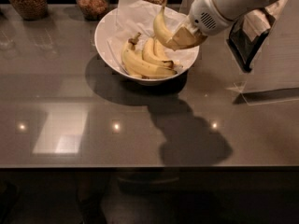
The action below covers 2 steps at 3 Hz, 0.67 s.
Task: Pick banana from white bowl
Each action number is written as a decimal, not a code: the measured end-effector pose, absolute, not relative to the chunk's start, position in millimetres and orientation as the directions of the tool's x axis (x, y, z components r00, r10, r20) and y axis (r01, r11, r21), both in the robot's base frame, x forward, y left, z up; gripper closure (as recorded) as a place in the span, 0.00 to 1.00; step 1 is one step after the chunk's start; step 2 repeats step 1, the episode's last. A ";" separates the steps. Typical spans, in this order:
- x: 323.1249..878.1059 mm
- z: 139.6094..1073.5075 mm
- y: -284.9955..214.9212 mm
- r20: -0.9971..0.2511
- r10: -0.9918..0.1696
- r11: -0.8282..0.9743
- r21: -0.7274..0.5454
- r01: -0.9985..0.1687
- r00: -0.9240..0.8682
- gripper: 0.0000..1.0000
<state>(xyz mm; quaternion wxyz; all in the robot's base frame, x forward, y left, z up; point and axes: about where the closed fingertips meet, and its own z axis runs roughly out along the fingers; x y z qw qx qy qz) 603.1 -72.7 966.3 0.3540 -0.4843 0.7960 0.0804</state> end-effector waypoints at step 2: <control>560.5 977.7 -73.4 -0.634 -0.726 0.497 -0.214 -0.841 -0.267 1.00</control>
Offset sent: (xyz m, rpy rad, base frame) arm 0.0000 0.0000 0.0000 0.0000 0.0000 0.0000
